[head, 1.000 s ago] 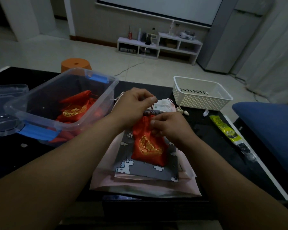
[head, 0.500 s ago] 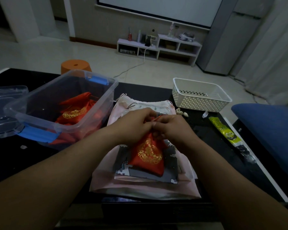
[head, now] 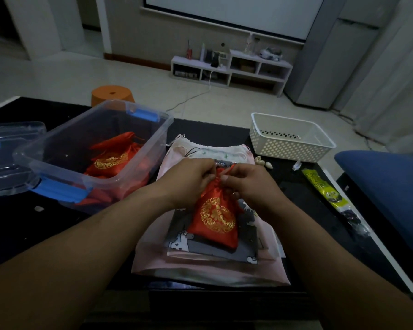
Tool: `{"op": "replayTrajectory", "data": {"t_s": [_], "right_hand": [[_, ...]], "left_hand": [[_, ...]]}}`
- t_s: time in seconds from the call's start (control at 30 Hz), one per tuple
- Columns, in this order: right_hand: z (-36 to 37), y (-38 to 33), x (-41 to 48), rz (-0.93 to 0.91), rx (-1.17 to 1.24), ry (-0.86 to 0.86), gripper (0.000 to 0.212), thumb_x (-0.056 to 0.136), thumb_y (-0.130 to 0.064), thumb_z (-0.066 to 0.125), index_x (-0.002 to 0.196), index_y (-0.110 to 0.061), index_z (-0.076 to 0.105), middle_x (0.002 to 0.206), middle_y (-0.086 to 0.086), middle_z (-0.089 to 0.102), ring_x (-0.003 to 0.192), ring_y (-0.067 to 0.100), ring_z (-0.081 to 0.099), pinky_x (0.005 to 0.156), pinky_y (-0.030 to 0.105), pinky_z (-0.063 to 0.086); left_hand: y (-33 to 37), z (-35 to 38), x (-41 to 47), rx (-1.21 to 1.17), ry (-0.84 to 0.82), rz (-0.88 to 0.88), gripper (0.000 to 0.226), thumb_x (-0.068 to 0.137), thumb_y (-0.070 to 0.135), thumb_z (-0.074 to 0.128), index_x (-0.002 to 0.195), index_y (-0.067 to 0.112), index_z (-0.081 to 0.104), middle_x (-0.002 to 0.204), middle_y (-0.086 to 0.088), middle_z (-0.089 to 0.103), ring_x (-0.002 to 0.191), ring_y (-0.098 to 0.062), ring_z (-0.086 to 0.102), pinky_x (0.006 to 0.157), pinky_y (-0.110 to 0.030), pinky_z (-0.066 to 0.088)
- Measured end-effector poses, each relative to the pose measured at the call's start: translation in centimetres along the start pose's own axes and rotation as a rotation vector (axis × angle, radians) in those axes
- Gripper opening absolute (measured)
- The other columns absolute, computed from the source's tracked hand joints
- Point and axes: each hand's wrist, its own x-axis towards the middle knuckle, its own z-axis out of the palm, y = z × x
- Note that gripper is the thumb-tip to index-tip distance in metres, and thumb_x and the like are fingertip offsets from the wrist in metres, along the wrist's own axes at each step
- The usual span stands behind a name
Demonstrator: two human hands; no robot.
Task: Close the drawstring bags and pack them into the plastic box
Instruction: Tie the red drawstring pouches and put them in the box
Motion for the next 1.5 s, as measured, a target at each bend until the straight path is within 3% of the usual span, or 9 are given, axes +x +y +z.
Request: {"op": "replayTrajectory", "data": {"t_s": [0.23,0.4,0.5,0.7,0.87,0.97,1.13,1.33,1.5], "right_hand": [[0.1,-0.3,-0.1,-0.030,-0.038,0.025,0.005,0.095,-0.011,0.073,0.096,-0.011,0.078,0.086,0.011,0.078,0.073,0.017,0.074,0.063,0.027,0.056],[-0.1,-0.5,-0.5,-0.071,-0.117,-0.030,0.007,0.097,-0.010,0.070,0.097,-0.012,0.076,0.085,0.007,0.077,0.070,0.011,0.072,0.065,0.025,0.057],[-0.4,-0.7,-0.6,-0.075,-0.116,-0.075,0.009,0.098,-0.009,0.068,0.095,-0.013,0.075,0.083,0.007,0.076,0.071,0.012,0.071,0.067,0.026,0.056],[-1.1,-0.8,-0.9,-0.091,-0.081,-0.136,0.011,0.099,-0.006,0.066,0.096,-0.013,0.073,0.082,0.005,0.076,0.074,0.013,0.071,0.070,0.028,0.057],[-1.5,-0.7,-1.0,-0.134,-0.086,-0.157,0.010,0.099,-0.006,0.066,0.098,-0.014,0.073,0.088,0.010,0.077,0.076,0.017,0.072,0.073,0.031,0.060],[-1.3,-0.6,-1.0,-0.165,-0.113,-0.102,0.012,0.097,-0.005,0.069,0.096,-0.016,0.073,0.086,0.009,0.078,0.074,0.015,0.072,0.072,0.030,0.061],[-0.4,-0.2,-0.8,-0.232,-0.215,0.005,0.023,0.094,-0.006,0.072,0.088,-0.028,0.073,0.079,0.000,0.076,0.071,0.010,0.073,0.070,0.030,0.059],[0.2,0.0,-0.7,-0.266,-0.293,0.069,0.018,0.092,-0.010,0.074,0.088,-0.028,0.075,0.083,-0.002,0.076,0.078,0.014,0.073,0.077,0.041,0.062],[0.7,0.0,-0.8,-0.311,-0.427,0.090,0.015,0.092,-0.015,0.073,0.093,-0.030,0.074,0.088,-0.010,0.074,0.084,0.006,0.067,0.078,0.029,0.054]], "left_hand": [[0.8,-0.1,0.1,-0.040,-0.176,-0.051,0.017,0.106,0.028,0.051,0.091,0.031,0.059,0.091,0.009,0.060,0.086,-0.013,0.058,0.071,-0.033,0.045],[0.4,-0.3,0.0,-0.195,-0.201,-0.117,0.021,0.104,0.032,0.057,0.088,0.029,0.069,0.085,0.006,0.068,0.079,-0.011,0.063,0.066,-0.028,0.046],[0.2,-0.1,-0.1,-0.234,-0.173,-0.120,0.014,0.098,0.031,0.068,0.086,0.029,0.073,0.082,0.007,0.071,0.073,-0.004,0.065,0.063,-0.022,0.047],[0.0,0.2,-0.3,-0.285,-0.102,-0.070,0.011,0.093,0.028,0.075,0.086,0.022,0.070,0.084,0.002,0.069,0.076,-0.010,0.066,0.064,-0.027,0.054],[-0.4,0.6,-0.2,-0.264,-0.048,-0.004,0.008,0.091,0.026,0.078,0.097,0.026,0.072,0.097,0.008,0.068,0.089,-0.007,0.065,0.078,-0.031,0.055],[-0.6,1.2,-0.2,-0.260,-0.017,0.019,0.006,0.091,0.026,0.077,0.091,0.030,0.072,0.091,0.010,0.071,0.088,-0.006,0.066,0.081,-0.037,0.056],[-0.9,2.2,-0.5,-0.211,0.046,-0.001,0.015,0.092,0.027,0.075,0.083,0.020,0.065,0.081,0.005,0.069,0.082,-0.014,0.065,0.076,-0.045,0.053],[-0.8,2.6,-0.8,-0.196,0.096,-0.004,0.019,0.093,0.025,0.070,0.079,0.022,0.058,0.075,0.006,0.063,0.076,-0.012,0.061,0.069,-0.040,0.051],[-0.4,3.2,-1.0,-0.189,0.127,-0.027,0.018,0.092,0.023,0.066,0.079,0.020,0.054,0.071,0.005,0.059,0.069,-0.009,0.056,0.063,-0.034,0.044]]}}
